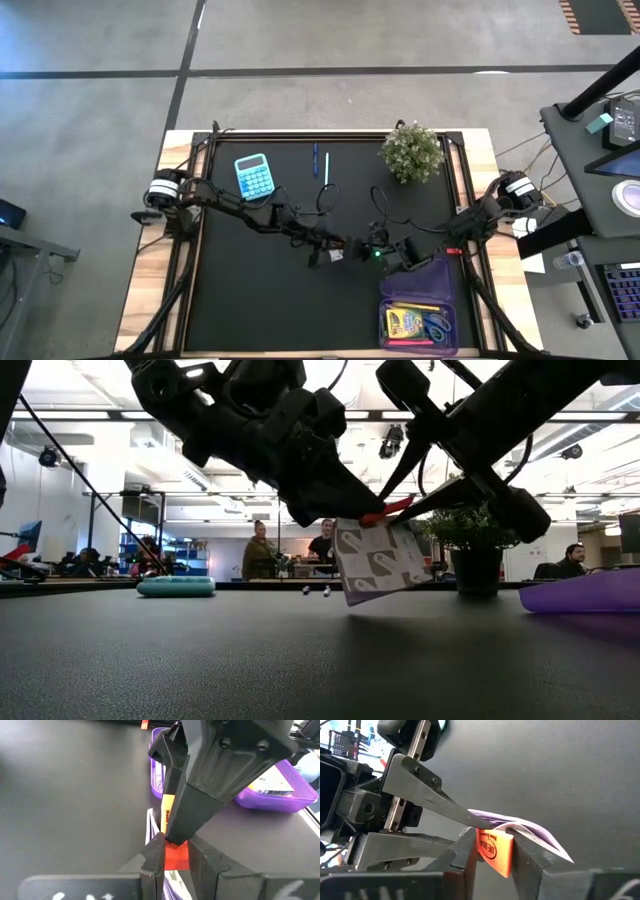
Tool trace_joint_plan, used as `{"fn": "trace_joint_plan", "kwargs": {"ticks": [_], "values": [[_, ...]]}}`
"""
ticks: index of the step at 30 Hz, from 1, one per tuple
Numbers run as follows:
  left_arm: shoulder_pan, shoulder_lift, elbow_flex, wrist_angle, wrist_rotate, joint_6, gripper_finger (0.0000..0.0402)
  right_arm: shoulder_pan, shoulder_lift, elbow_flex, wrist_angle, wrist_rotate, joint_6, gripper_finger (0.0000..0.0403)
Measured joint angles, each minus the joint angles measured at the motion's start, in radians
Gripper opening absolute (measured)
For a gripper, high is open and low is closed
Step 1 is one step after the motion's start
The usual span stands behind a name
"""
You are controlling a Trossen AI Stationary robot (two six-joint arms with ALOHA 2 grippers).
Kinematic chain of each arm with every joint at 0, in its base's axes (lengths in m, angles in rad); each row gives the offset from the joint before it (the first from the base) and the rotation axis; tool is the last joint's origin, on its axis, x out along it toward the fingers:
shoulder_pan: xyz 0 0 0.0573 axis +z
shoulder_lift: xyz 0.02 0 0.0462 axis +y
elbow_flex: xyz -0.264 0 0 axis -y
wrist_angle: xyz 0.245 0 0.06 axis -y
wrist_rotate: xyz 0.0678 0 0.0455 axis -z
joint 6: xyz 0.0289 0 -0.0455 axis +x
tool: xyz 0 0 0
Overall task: Pack school essentials
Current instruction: Put the orange eraser into the purple supply box
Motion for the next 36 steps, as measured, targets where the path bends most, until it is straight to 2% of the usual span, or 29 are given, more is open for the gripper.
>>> {"fn": "trace_joint_plan", "kwargs": {"ticks": [9,14,21,24,27,30,36], "values": [[0.000,0.000,0.000,0.001,-0.019,0.001,0.0050,0.000,0.000,0.001,-0.026,0.002,-0.018,0.0019],[0.000,0.001,-0.001,0.000,-0.040,-0.001,0.0056,0.000,-0.001,0.001,-0.034,-0.009,-0.044,0.0014],[0.011,0.000,-0.001,-0.015,-0.067,0.000,0.0126,-0.014,-0.014,-0.003,-0.138,-0.082,-0.050,0.0013],[0.025,0.000,-0.002,-0.074,-0.121,0.000,0.0157,-0.023,-0.044,-0.002,-0.205,-0.123,-0.039,0.0013],[0.043,0.000,-0.003,-0.136,-0.183,-0.008,0.0177,-0.021,-0.070,-0.001,-0.221,-0.194,-0.069,0.0013],[0.053,0.000,-0.004,-0.183,-0.190,-0.010,0.0184,-0.006,-0.114,0.007,-0.204,-0.330,-0.150,0.0013],[0.052,0.000,-0.005,-0.232,-0.188,-0.011,0.0185,0.115,-0.174,0.053,-0.206,-0.553,-0.169,0.0013]]}}
